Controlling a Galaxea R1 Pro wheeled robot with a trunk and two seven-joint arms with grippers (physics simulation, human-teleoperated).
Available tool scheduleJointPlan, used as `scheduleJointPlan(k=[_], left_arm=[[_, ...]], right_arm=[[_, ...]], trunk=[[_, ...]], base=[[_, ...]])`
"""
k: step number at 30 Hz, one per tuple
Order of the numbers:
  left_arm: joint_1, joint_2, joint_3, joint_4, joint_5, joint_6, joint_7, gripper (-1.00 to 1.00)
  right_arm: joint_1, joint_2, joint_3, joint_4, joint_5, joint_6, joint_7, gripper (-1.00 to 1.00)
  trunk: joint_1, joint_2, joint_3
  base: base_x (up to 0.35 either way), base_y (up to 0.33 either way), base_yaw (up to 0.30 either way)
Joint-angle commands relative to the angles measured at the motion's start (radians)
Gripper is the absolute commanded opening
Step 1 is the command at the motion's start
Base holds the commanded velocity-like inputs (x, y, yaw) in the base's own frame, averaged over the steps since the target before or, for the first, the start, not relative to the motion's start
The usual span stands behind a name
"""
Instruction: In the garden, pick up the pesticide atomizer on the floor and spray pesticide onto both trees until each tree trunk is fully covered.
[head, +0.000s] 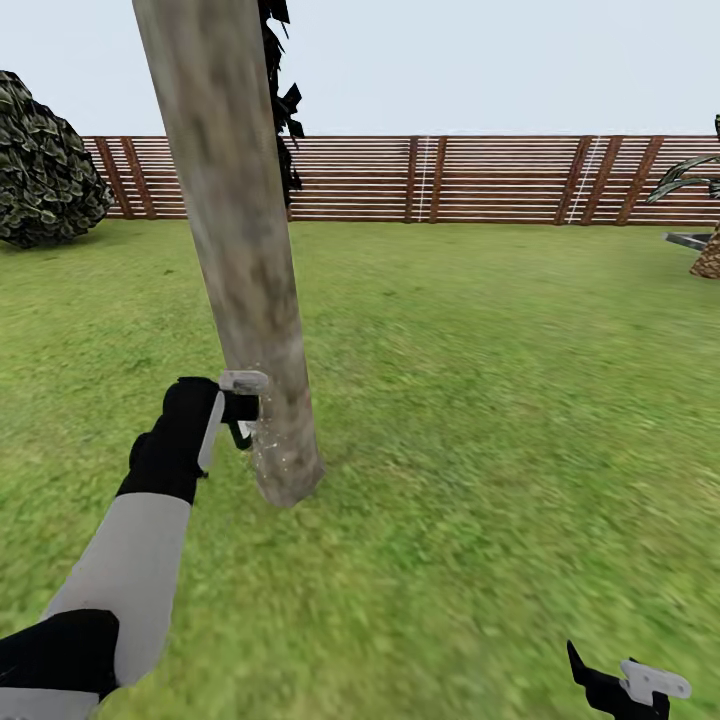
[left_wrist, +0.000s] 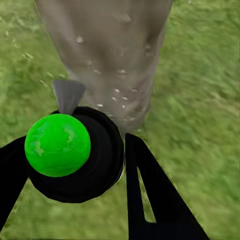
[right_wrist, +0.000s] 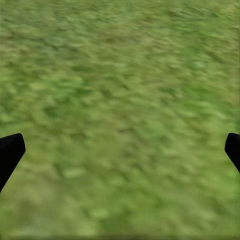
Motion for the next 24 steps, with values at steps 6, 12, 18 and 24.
scheduleJointPlan(k=[6,12,18,24], left_arm=[[-0.014,0.084,0.003,0.013,0.009,0.001,-0.001,-1.0],[-0.021,0.07,-0.004,0.02,0.009,0.002,-0.001,-1.0],[-0.01,-0.002,-0.054,0.04,0.006,0.0,0.0,-1.0],[0.004,0.007,-0.063,0.123,0.007,-0.014,-0.002,-1.0]], right_arm=[[0.0,0.0,0.0,0.001,0.0,0.0,0.0,1.0],[0.0,0.0,0.0,0.001,0.0,0.0,0.0,1.0],[0.0,0.0,0.0,0.001,0.0,0.0,0.0,1.0],[0.001,0.0,0.0,0.001,0.0,0.0,0.0,1.0]], trunk=[[0.0,0.0,0.0],[0.0,0.0,0.0],[0.0,0.0,0.0],[0.0,0.0,0.0]], base=[[0.0,0.0,0.0],[0.0,0.0,0.0],[0.0,0.0,0.0],[0.0,0.0,0.0]])
